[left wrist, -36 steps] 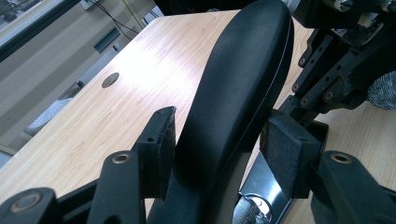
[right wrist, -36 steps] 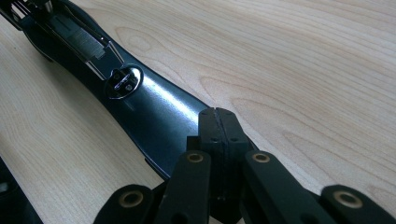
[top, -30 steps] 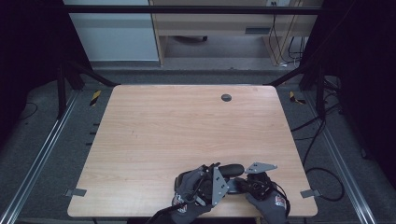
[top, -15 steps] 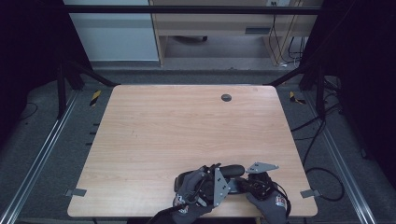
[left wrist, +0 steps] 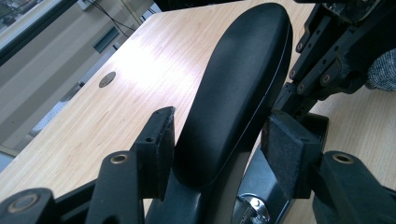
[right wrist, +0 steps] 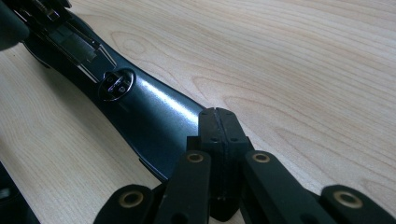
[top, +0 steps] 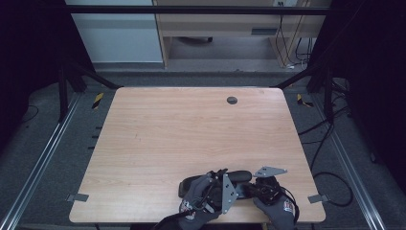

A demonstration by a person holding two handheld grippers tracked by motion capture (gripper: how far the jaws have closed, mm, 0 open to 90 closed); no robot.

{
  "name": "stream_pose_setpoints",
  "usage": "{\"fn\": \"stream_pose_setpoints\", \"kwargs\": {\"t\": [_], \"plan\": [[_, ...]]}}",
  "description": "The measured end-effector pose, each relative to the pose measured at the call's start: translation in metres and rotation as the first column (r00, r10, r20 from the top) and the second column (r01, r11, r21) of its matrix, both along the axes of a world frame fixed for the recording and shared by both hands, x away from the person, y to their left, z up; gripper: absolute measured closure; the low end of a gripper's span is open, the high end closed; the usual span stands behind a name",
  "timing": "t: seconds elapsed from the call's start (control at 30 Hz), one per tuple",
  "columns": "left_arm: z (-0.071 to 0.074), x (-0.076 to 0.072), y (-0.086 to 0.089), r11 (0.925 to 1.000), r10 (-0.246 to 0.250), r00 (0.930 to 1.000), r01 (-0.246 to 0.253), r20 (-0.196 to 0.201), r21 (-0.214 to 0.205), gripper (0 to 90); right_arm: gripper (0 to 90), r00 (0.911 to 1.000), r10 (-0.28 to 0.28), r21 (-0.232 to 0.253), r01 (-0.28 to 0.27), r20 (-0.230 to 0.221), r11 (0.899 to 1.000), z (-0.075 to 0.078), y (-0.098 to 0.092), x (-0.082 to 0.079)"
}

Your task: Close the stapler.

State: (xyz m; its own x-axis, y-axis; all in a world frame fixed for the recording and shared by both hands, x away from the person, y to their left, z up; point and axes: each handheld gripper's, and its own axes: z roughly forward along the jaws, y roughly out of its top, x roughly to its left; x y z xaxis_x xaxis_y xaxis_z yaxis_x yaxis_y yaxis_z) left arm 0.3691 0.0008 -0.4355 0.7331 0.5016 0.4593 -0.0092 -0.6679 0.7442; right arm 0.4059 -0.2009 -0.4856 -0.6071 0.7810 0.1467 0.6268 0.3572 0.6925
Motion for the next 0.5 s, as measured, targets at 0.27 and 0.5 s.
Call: {"fn": "stream_pose_setpoints", "kwargs": {"t": [0.27,0.5], "plan": [[-0.0048,-0.0005,-0.0032,0.9998,-0.008,1.0,0.008,0.001,0.016,44.9,90.0,1.0,-0.003,-0.005,0.003,-0.004,1.0,0.0004,-0.0005,0.0],[-0.0075,-0.0006,-0.0044,0.9996,-0.015,0.9999,0.015,0.001,0.022,44.3,90.0,1.0,-0.003,-0.004,0.003,-0.001,1.0,0.0008,-0.0017,0.0003]]}}
